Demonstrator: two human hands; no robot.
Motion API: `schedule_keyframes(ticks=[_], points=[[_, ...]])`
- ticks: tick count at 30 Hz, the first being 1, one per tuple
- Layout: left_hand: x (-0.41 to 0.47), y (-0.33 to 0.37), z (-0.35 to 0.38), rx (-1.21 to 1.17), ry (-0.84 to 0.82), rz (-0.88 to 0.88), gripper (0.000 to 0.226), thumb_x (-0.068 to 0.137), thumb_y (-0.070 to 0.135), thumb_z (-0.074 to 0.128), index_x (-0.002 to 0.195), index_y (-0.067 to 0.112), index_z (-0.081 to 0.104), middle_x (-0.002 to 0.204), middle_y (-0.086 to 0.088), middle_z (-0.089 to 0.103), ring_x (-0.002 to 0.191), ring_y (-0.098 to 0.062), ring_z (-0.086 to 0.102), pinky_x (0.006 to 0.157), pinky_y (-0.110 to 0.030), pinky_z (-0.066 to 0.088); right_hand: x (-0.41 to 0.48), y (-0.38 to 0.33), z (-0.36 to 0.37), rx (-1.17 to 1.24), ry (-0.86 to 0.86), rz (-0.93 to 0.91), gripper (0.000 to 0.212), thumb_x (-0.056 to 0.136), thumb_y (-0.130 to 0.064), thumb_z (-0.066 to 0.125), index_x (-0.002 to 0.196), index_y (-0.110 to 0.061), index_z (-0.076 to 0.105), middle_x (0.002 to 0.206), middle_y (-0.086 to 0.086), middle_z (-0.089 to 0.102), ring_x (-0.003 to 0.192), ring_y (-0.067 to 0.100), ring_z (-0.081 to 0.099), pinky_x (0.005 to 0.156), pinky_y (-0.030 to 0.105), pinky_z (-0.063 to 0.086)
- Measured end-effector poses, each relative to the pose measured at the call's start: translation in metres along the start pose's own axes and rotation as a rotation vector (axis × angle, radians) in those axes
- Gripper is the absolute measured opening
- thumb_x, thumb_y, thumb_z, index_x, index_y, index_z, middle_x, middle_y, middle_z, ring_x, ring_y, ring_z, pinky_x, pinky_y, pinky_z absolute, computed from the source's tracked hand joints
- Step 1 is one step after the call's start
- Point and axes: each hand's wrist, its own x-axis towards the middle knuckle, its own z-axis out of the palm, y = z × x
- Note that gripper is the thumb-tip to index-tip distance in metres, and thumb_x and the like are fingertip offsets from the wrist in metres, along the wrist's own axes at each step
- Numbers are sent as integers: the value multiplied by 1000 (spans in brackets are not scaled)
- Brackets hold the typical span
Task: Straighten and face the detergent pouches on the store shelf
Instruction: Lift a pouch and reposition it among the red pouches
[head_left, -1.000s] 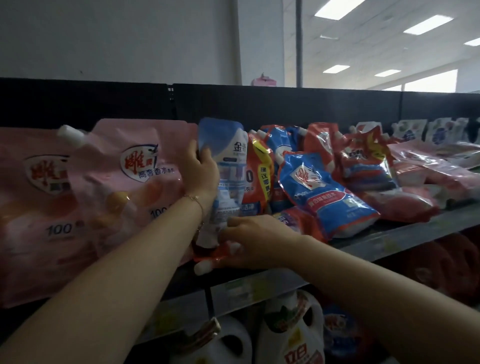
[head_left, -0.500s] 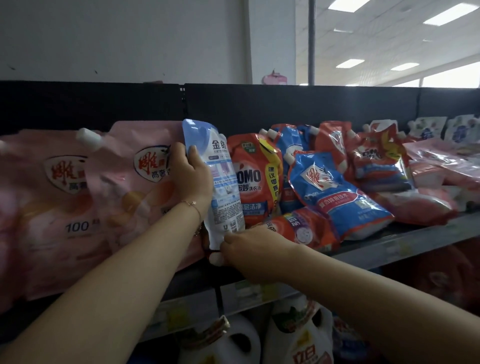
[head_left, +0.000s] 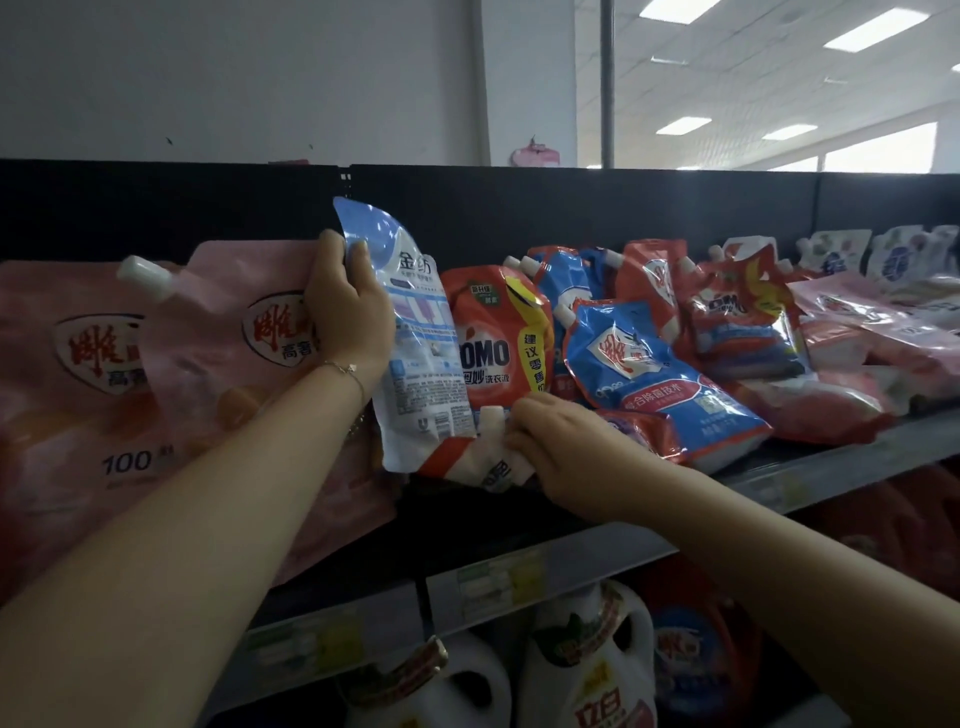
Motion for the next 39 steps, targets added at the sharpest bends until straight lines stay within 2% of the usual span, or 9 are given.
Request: schedule_keyframes(ticks=[5, 9, 12, 14, 19, 24, 30, 36, 39], points=[[25, 13, 3, -37, 32, 50, 35, 96, 10, 36, 68, 27, 23, 64, 11, 29, 54, 0, 31, 56, -14, 28, -3, 1, -6, 71, 202, 100, 16, 101, -26, 41, 88, -19, 43, 90, -8, 43, 80, 17, 50, 74, 35, 46], [34, 20, 0, -2, 77, 82, 37, 96, 10, 37, 67, 27, 22, 63, 13, 28, 52, 3, 34, 56, -12, 27, -4, 0, -2, -120, 303, 64, 19, 102, -29, 40, 87, -18, 38, 87, -7, 44, 68, 13, 48, 62, 33, 45], [35, 22, -2, 20, 81, 74, 30, 97, 11, 38, 69, 20, 30, 63, 14, 30, 53, 2, 34, 56, -11, 28, 1, 4, -5, -307, 427, -62, 20, 100, -23, 44, 82, -20, 36, 73, -5, 46, 56, 10, 39, 52, 30, 32], [38, 25, -2, 11, 87, 73, 25, 97, 11, 38, 73, 13, 34, 64, 14, 33, 54, 3, 35, 57, -10, 29, 7, 7, -11, -320, 410, -42, 21, 100, -24, 44, 83, -21, 32, 69, -5, 47, 50, 10, 35, 49, 27, 27], [52, 40, -5, -55, 113, 120, 41, 97, 6, 38, 67, 28, 23, 64, 12, 31, 54, 9, 39, 58, -7, 31, 19, 16, -29, -148, 327, 102, 16, 99, -23, 47, 90, -17, 35, 79, -8, 42, 60, 7, 43, 55, 18, 32], [61, 47, -10, -46, 112, 148, 40, 96, 7, 39, 66, 28, 23, 62, 12, 30, 52, 2, 35, 57, -9, 30, 36, 33, -55, 100, 637, 287, 16, 100, -13, 44, 85, -8, 46, 78, 4, 50, 63, 15, 46, 50, 15, 30], [51, 48, -7, -37, 97, 115, 41, 97, 7, 40, 65, 27, 24, 62, 11, 31, 54, 0, 30, 56, -12, 29, 59, 38, -62, 324, 855, 533, 22, 103, -17, 38, 86, -5, 47, 72, -7, 40, 63, 9, 38, 53, 18, 30], [12, 37, 9, 34, 20, 69, 26, 101, 13, 36, 74, 12, 34, 66, 9, 33, 58, -4, 29, 55, -16, 28, 86, 19, -35, 487, 979, 500, 23, 104, -18, 37, 85, -7, 46, 69, -4, 45, 61, 6, 42, 50, 22, 29], [-28, 18, 15, 68, -71, 53, 26, 102, 16, 36, 76, 17, 36, 70, 6, 36, 61, -5, 32, 58, -15, 30, 87, 11, -6, 553, 1007, 419, 25, 104, -20, 36, 81, -14, 43, 75, 5, 52, 66, 19, 52, 61, 28, 45]])
